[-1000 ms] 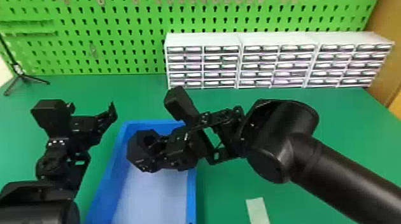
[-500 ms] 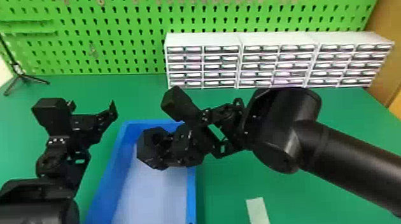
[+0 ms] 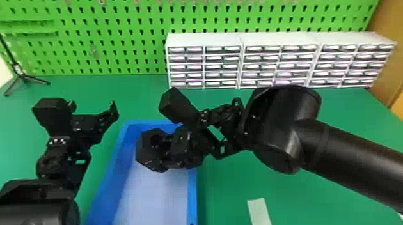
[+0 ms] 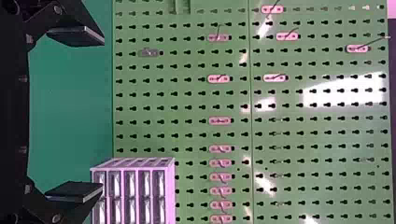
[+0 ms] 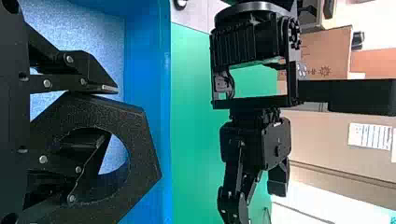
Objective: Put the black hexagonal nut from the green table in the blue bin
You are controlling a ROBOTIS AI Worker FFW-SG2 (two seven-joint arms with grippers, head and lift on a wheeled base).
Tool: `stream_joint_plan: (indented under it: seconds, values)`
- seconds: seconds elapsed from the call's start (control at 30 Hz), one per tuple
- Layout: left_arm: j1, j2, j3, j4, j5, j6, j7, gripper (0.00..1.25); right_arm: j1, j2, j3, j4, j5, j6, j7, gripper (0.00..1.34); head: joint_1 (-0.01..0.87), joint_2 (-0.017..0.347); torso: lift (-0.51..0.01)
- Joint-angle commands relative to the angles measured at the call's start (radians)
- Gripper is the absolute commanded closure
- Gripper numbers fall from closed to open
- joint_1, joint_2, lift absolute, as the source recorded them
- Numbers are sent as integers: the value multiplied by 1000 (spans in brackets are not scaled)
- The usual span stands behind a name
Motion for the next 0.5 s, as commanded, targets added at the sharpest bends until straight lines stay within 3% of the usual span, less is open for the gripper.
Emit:
stream_joint_plan:
  seconds: [0.0, 0.47]
  values:
    - [0, 1, -1, 0, 0, 0, 0, 179, 1, 0, 0, 0, -1, 0, -1, 1039, 683, 28, -96]
    - [-2, 2, -1, 0, 2, 0, 0, 179, 4, 0, 0, 0, -1, -8, -1, 1041, 683, 28, -96]
